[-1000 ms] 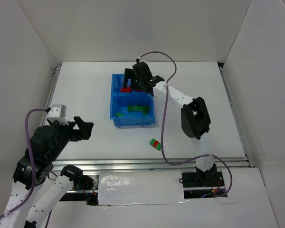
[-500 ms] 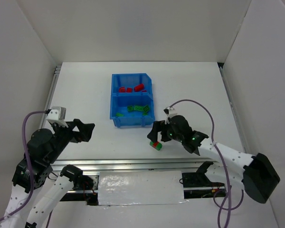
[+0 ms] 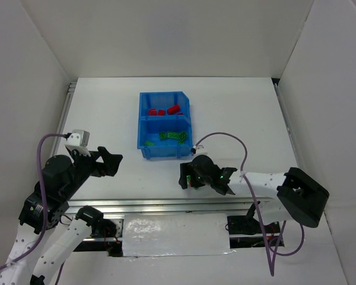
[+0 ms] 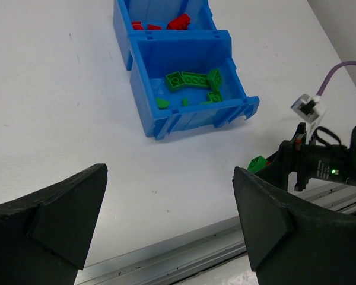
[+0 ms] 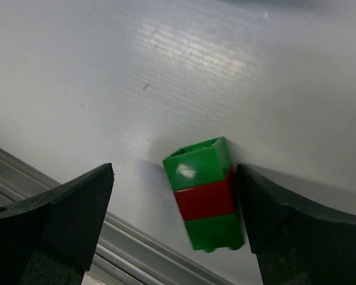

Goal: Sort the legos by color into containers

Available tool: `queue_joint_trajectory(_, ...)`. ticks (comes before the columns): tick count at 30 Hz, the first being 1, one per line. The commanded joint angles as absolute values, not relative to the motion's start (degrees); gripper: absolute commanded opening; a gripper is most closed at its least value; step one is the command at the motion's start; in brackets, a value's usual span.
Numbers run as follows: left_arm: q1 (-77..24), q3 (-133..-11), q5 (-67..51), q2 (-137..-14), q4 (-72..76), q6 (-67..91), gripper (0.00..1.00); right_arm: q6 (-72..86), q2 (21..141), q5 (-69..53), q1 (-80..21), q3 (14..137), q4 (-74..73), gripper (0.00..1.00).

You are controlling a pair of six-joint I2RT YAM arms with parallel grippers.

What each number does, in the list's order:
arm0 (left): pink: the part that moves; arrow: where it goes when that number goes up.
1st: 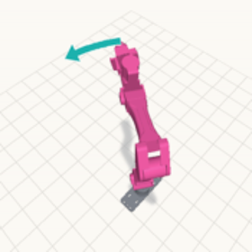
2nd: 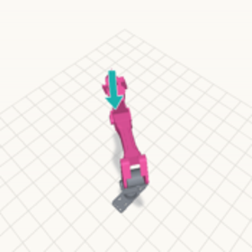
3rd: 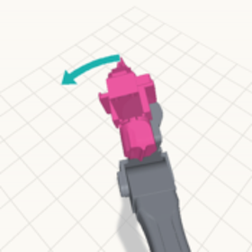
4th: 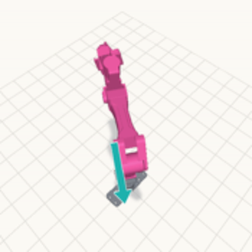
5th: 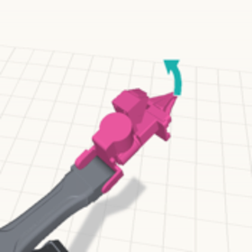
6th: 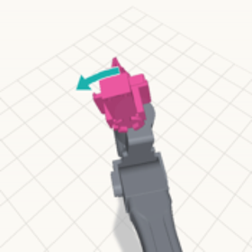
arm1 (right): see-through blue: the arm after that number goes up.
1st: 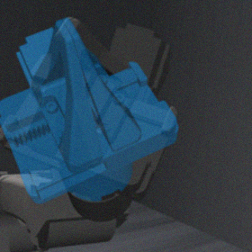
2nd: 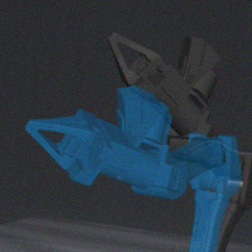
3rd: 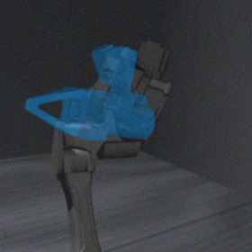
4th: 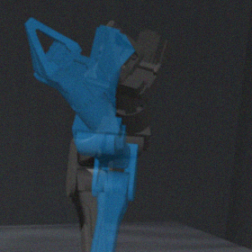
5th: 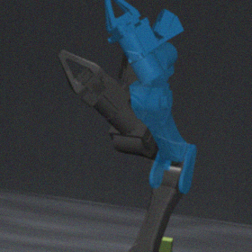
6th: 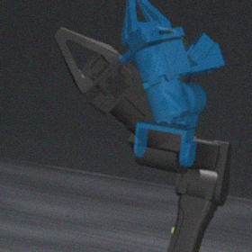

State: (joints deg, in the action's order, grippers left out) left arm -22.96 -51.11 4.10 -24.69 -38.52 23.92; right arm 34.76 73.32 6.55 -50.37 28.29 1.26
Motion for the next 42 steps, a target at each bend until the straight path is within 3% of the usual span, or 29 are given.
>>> queue_joint_trajectory(1,-23.29,-51.42,2.99,-24.78,-36.04,22.76,0.99,38.05,78.29,14.05,-55.27,31.54,-0.34,0.91)
queue_joint_trajectory(6,-23.47,-51.33,2.64,-25.05,-35.95,22.59,0.99,42.96,85.94,24.06,-60.91,36.82,-6.84,0.84)
queue_joint_trajectory(9,-23.64,-51.33,2.64,-25.14,-35.95,22.59,0.99,46.13,89.9,26.53,-61.87,39.63,-10.27,0.68)
queue_joint_trajectory(11,-23.82,-51.42,2.64,-25.22,-35.86,22.59,1.0,47.28,90.62,27.86,-62.66,40.6,-11.25,0.67)
queue_joint_trajectory(15,-23.91,-51.33,2.37,-25.84,-36.03,22.41,0.99,47.37,87.73,26.2,-63.72,39.82,-11.87,0.88)
queue_joint_trajectory(18,-23.99,-51.42,2.11,-26.28,-35.86,22.32,0.99,47.11,83.96,24.36,-63.9,36.93,-10.9,0.97)
queue_joint_trajectory(20,-23.99,-51.33,1.93,-26.37,-35.86,22.24,1.0,45.71,80.97,23.04,-63.9,34.99,-8.54,0.98)
queue_joint_trajectory(29,-24.08,-51.33,1.41,-26.37,-35.68,22.15,0.99,45.61,77.26,19.42,-64.42,31.38,-11.78,0.86)
queue_joint_trajectory(32,-24.08,-51.33,1.49,-26.8,-35.77,22.24,1.0,45.79,76.99,19.34,-64.6,30.33,-11.08,0.77)
queue_joint_trajectory(37,-24.17,-51.33,1.41,-26.81,-35.77,22.32,0.99,44.47,79.79,17.85,-64.69,29.71,-6.69,0.71)
queue_joint_trajectory(42,-24.26,-51.42,1.23,-27.16,-35.86,22.33,1.0,43.68,83.4,16.7,-65.12,31.64,-4.13,0.49)
